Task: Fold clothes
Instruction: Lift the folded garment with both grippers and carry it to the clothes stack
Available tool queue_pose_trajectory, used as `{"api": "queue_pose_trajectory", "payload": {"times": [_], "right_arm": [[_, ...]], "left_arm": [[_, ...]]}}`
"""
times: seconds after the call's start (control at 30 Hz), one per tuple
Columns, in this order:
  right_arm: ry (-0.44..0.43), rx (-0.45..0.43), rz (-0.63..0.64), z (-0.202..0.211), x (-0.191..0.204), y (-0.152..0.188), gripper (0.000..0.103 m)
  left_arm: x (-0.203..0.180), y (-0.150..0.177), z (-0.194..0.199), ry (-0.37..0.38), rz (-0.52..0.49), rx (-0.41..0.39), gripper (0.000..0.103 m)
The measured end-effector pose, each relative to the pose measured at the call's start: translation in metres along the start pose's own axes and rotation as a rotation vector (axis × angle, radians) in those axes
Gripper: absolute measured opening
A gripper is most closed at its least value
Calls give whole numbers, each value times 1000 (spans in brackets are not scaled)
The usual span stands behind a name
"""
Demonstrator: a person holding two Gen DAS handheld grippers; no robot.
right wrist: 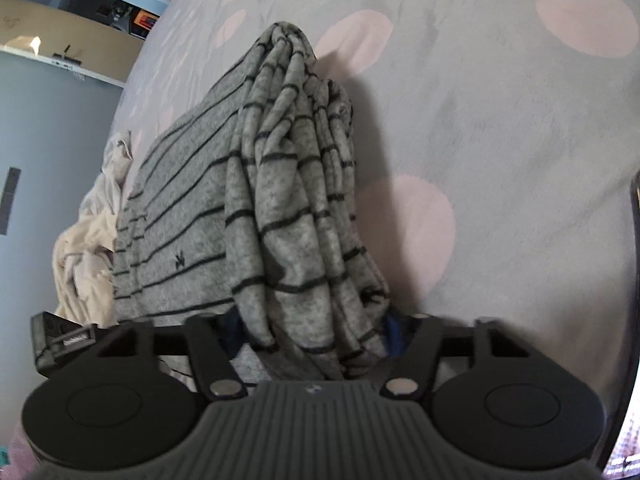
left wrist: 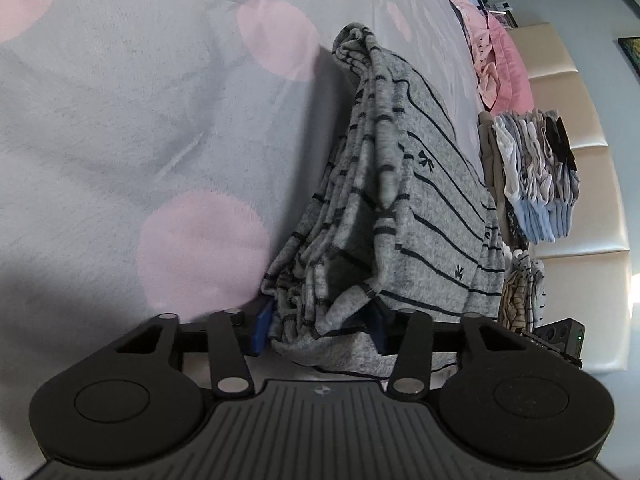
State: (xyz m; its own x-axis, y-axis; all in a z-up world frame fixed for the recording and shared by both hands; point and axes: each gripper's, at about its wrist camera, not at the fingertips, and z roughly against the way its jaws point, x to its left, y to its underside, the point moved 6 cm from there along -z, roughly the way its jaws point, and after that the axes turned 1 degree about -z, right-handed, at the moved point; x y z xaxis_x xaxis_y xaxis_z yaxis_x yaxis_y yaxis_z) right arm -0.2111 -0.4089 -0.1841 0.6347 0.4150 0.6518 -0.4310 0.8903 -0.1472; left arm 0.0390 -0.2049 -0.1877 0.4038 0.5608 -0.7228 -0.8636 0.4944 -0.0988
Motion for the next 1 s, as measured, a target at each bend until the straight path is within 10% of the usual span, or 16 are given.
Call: {"api": "queue_pose_trajectory", "payload": {"times": [0.27, 1.0], "right_arm": [[-10, -52, 75, 15, 19, -2, 38], [-120, -167, -31, 147, 83, -28, 35]], "left_arm": [[-13, -1, 18, 11, -33, -61, 24], [-144, -24, 93, 175, -163, -153, 21]]}}
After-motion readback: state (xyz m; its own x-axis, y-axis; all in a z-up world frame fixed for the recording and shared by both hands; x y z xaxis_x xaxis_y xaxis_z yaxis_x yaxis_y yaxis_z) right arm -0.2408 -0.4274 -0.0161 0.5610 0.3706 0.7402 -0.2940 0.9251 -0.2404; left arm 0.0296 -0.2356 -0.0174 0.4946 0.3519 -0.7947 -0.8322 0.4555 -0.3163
